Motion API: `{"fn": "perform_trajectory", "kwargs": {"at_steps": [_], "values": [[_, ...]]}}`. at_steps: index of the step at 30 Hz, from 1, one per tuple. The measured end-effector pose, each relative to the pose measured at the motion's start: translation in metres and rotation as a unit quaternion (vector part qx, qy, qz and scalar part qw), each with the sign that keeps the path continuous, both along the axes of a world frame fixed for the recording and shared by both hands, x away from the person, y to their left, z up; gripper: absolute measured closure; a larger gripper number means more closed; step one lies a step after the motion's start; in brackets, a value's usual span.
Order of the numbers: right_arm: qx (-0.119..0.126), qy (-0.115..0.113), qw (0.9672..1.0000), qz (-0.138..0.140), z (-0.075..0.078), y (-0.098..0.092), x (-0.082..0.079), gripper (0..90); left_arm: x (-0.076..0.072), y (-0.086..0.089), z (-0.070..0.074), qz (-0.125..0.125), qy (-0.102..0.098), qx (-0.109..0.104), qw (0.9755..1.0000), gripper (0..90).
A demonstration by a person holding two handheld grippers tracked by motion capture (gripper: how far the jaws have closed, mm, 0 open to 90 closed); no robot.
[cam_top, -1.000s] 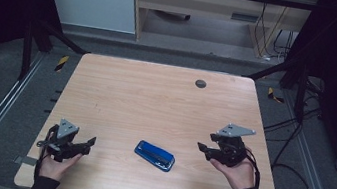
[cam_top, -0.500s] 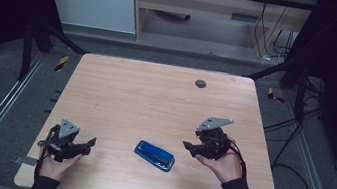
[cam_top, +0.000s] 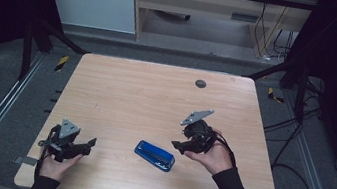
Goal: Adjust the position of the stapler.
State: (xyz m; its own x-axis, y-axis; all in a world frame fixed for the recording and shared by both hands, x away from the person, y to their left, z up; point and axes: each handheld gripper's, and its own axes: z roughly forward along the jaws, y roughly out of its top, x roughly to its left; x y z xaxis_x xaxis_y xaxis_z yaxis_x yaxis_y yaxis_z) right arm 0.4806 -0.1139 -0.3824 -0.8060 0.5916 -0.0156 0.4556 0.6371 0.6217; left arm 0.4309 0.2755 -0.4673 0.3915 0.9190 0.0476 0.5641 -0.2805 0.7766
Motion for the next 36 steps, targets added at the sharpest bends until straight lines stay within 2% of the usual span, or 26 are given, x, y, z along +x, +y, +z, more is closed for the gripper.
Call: {"fn": "perform_trajectory", "kwargs": {"at_steps": [5,11,13,18,28,31,36], "values": [[-0.010,0.005,0.9999,0.010,0.000,0.009,0.003,44.8,0.000,0.000,0.000,-0.001,0.000,0.002,1.0000,29.5],[-0.029,0.029,0.9988,0.028,-0.003,0.025,0.005,48.2,0.000,0.000,0.000,-0.002,0.002,0.005,1.0000,29.7],[-0.036,0.041,0.9979,0.035,-0.005,0.029,0.006,50.1,0.001,-0.001,0.000,-0.003,0.002,0.005,1.0000,29.7],[-0.065,0.054,0.9952,0.050,-0.013,0.041,0.009,51.7,0.001,-0.001,-0.001,-0.004,0.003,0.006,1.0000,29.8],[-0.087,0.077,0.9909,0.067,-0.022,0.055,0.012,52.3,0.002,-0.001,-0.001,-0.008,0.007,0.009,0.9999,29.8],[-0.090,0.078,0.9905,0.069,-0.024,0.057,0.013,52.0,0.002,-0.001,-0.001,-0.007,0.007,0.007,0.9999,29.8],[-0.105,0.085,0.9876,0.081,-0.030,0.065,0.013,51.3,0.002,0.000,-0.001,-0.008,0.008,0.008,0.9999,29.8]]}}
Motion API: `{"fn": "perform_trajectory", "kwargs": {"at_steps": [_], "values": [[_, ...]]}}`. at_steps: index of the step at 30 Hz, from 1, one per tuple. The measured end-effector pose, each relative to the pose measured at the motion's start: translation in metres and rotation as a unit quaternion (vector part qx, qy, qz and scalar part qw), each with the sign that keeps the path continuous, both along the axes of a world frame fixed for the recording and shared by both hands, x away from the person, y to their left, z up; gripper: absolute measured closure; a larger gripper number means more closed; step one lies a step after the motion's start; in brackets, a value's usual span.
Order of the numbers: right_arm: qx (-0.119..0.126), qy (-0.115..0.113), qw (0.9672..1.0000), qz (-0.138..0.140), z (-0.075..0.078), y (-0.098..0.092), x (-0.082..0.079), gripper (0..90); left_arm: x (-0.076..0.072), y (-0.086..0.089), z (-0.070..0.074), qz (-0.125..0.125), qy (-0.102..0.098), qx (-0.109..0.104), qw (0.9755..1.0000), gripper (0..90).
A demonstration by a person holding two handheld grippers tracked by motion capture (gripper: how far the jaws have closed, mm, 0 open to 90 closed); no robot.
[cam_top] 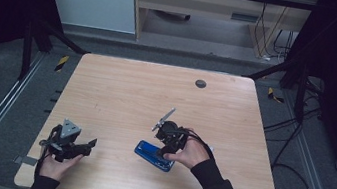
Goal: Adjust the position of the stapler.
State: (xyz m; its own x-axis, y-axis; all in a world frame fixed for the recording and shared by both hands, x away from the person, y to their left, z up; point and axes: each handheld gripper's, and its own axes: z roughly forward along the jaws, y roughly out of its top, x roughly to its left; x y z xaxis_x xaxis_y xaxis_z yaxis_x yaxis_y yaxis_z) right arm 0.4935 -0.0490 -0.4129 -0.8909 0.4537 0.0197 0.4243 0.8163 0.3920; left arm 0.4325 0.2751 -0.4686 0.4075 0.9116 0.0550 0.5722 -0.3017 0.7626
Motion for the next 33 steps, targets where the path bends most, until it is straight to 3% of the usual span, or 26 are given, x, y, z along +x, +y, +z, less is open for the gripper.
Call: {"fn": "perform_trajectory", "kwargs": {"at_steps": [16,25,33], "values": [[-0.039,0.009,0.9990,0.018,-0.017,0.013,0.004,55.8,0.001,0.000,-0.001,-0.002,0.002,0.000,1.0000,29.7],[-0.038,0.012,0.9991,0.014,-0.027,0.015,0.004,61.1,0.001,-0.001,-0.001,-0.003,0.003,0.001,1.0000,29.7],[-0.031,0.001,0.9993,0.019,-0.031,0.015,0.004,64.9,0.001,-0.001,-0.001,-0.003,0.003,0.001,1.0000,29.7]]}}
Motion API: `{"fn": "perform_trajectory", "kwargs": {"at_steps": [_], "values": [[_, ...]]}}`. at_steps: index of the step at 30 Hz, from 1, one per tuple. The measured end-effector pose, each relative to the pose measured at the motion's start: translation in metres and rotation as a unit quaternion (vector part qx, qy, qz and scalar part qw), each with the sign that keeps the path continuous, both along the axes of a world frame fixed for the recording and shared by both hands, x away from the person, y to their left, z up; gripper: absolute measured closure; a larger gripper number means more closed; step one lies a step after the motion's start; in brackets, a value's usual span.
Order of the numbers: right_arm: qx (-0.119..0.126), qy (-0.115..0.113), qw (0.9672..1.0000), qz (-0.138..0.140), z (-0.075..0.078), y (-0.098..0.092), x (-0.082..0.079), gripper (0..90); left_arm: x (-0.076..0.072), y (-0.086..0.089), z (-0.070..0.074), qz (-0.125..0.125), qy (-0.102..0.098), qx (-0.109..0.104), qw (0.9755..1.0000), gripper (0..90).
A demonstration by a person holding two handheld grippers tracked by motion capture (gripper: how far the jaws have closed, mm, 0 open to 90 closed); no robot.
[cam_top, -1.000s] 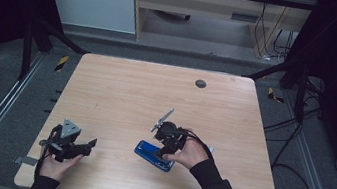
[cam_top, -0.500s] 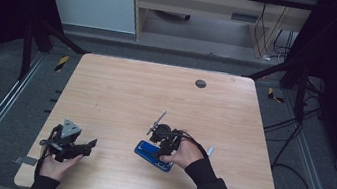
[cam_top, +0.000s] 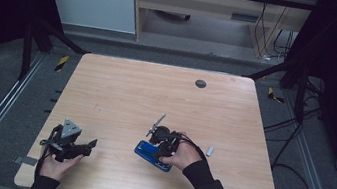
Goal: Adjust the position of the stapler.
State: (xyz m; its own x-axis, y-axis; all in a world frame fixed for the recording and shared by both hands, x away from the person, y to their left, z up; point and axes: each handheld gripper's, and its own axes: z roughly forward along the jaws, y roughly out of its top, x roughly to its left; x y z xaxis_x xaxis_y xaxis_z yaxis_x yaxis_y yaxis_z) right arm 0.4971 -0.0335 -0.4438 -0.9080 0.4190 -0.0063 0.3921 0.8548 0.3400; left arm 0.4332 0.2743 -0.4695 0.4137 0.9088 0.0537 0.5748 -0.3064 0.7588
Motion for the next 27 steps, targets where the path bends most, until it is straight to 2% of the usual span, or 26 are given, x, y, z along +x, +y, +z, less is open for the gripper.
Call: {"fn": "perform_trajectory", "kwargs": {"at_steps": [4,17,27], "values": [[0.003,-0.003,1.0000,-0.004,-0.0031,0.0007,-0.0017,64.8,0.0001,-0.0001,0.0000,0.000,0.000,0.001,1.0000,29.7],[0.004,-0.020,0.9998,0.008,-0.0047,0.0008,-0.0046,66.0,0.0002,0.0005,0.0000,-0.001,0.001,0.001,1.0000,29.7],[-0.001,-0.026,0.9995,0.018,0.0023,-0.0023,-0.0067,66.1,0.0000,0.0007,0.0003,-0.001,0.001,0.000,1.0000,29.7]]}}
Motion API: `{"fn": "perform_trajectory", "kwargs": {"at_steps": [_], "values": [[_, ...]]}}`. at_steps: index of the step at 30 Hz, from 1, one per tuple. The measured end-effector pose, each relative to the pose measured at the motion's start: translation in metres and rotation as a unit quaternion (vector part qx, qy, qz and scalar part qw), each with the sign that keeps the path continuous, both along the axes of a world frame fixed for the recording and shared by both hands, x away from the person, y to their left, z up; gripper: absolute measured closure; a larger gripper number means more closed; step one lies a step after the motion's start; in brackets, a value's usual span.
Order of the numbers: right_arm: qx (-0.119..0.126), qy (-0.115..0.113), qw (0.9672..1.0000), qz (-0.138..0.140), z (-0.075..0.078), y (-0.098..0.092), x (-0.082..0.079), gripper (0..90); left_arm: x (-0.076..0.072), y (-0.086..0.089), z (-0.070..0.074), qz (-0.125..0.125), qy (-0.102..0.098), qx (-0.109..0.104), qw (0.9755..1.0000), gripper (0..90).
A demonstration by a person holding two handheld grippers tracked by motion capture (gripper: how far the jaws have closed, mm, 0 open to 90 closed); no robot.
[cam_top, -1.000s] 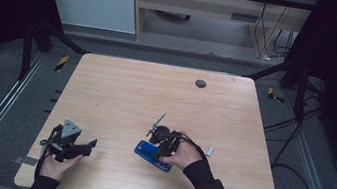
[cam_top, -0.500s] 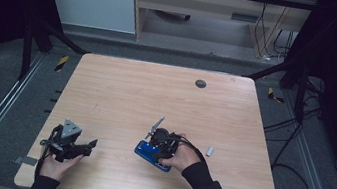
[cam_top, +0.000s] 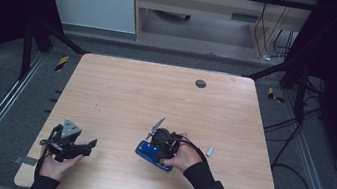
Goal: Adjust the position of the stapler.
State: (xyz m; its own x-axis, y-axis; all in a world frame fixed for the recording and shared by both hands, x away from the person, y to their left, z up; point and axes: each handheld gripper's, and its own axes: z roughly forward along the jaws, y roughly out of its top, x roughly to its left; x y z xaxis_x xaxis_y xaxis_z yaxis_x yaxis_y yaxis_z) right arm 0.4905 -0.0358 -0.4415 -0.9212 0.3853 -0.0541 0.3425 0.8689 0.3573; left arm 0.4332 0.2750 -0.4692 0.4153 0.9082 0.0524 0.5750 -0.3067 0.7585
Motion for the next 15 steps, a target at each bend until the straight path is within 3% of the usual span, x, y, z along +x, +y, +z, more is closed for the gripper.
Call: {"fn": "perform_trajectory", "kwargs": {"at_steps": [8,10,15], "values": [[0.015,-0.005,0.9996,0.023,0.015,-0.019,-0.002,66.1,0.000,0.000,0.001,-0.002,0.000,-0.003,1.0000,29.8],[0.018,0.004,0.9994,0.029,0.018,-0.025,-0.002,66.1,0.000,0.000,0.000,-0.003,-0.001,-0.004,1.0000,29.9],[0.018,0.009,0.9979,0.062,0.017,-0.039,-0.007,66.1,0.000,-0.001,0.000,-0.006,0.001,-0.002,1.0000,29.9]]}}
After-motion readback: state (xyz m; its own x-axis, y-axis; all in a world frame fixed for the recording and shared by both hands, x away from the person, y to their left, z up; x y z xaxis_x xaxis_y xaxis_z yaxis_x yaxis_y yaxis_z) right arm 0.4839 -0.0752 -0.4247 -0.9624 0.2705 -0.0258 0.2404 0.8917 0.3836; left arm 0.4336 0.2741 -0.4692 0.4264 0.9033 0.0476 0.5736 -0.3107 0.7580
